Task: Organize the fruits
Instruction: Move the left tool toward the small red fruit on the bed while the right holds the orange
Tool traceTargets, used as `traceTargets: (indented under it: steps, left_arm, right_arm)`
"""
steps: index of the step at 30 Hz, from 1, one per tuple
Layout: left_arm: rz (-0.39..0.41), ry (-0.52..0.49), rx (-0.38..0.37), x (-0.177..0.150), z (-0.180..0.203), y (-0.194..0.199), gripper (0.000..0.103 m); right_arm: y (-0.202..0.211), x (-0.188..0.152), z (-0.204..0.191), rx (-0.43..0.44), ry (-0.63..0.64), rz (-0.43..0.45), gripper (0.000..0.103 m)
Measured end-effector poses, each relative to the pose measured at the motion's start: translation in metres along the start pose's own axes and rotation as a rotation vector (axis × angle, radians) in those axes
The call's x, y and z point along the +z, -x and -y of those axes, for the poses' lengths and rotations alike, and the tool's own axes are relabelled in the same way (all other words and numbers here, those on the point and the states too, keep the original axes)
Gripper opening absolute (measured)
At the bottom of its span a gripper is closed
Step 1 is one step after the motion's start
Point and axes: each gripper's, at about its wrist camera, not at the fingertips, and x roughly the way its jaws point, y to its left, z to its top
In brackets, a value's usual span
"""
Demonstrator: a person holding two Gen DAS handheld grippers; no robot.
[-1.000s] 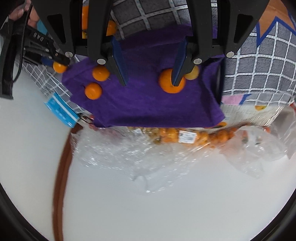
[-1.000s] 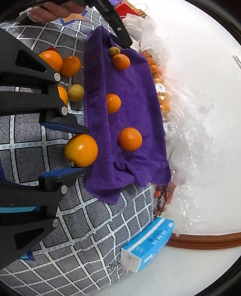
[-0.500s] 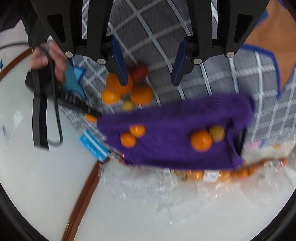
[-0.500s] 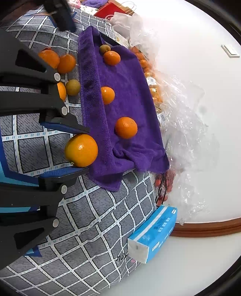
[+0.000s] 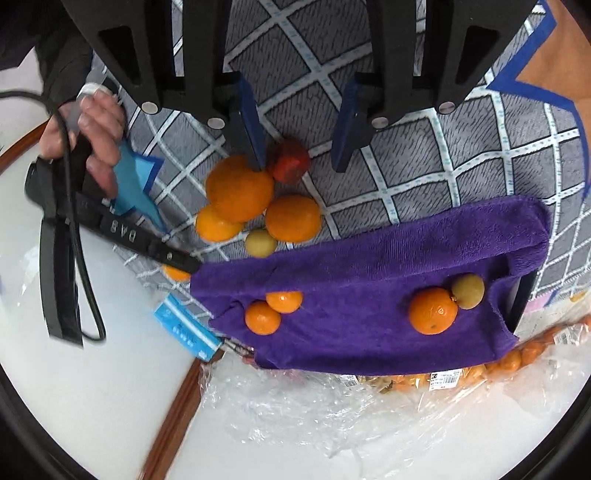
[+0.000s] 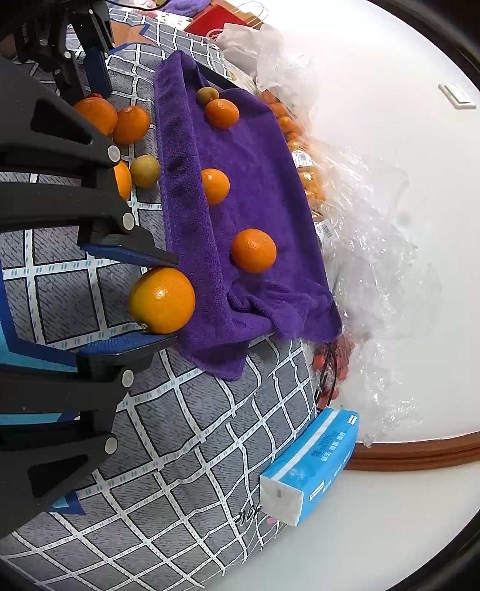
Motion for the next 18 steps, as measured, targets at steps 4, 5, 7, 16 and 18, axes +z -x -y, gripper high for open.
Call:
traceTargets:
  steps: [4, 5, 7, 16, 18]
  left_arm:
    - [-0.004, 0.018, -0.021, 0.0054, -0.0017, -0.0028, 0.034]
    - [-0.003, 0.017, -0.017, 0.0058, -0.0013, -0.0032, 0.034]
    - [0.007, 0.015, -0.022, 0.0055, -0.0002, -0.0044, 0.033]
    - [0.001, -0.021, -0.046, 0.0005, 0.005, -0.006, 0.024]
    - [-0.007, -0.019, -0.051, 0.0013, 0.0047, -0.0082, 0.022]
  right_arm:
    - [-0.0014, 0.0004, -0.0016, -0.002, 0.01, -0.006, 0.035]
    - [-0.0018, 0.0005, -0.0017, -0.002, 0.011, -0.008, 0.035]
    - [-0.0024, 0.0007, -0.0025, -0.001, 0.015, -0.011, 0.035]
    - [-0.0032, 0.0001, -0.0028, 0.001, 0.015, -0.013, 0.035]
    - [-0.0041, 0.0002, -0.0028, 0.0, 0.014, -0.016, 0.035]
